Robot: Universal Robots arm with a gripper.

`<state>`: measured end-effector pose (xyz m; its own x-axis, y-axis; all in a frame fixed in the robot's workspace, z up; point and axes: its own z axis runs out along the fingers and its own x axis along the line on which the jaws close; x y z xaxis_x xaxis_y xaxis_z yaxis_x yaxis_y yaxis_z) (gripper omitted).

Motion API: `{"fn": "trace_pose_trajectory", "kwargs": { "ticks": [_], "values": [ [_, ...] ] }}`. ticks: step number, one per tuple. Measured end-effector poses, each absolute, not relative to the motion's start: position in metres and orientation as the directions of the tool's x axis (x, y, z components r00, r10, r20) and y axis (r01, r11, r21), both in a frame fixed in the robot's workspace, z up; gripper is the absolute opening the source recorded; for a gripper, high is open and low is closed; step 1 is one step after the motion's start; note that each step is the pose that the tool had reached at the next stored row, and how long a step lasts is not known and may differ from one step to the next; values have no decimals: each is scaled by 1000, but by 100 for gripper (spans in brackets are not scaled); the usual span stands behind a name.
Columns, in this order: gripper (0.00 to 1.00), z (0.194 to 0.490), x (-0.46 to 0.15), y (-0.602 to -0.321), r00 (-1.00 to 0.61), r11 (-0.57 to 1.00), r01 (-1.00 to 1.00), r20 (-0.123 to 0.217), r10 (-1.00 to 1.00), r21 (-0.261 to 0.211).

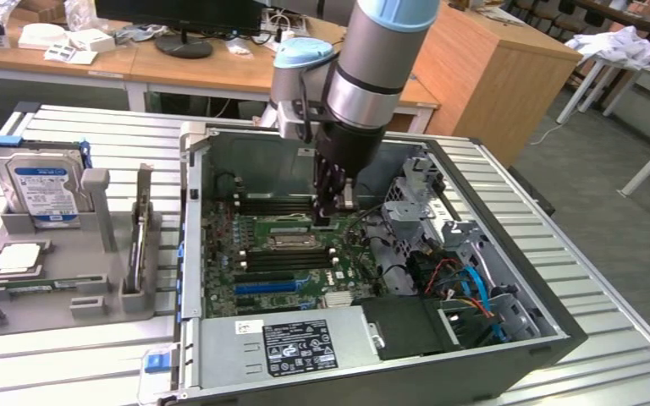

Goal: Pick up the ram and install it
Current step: 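Insert the ram into the slot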

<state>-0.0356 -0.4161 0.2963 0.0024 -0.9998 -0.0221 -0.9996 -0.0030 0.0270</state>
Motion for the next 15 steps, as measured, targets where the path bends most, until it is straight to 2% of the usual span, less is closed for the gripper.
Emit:
{"fn": "trace_pose_trajectory", "kwargs": {
  "ticks": [15],
  "values": [
    [11, 295, -36, -423, 2, -3, -1000, -22, -1000, 27]
  ]
}}
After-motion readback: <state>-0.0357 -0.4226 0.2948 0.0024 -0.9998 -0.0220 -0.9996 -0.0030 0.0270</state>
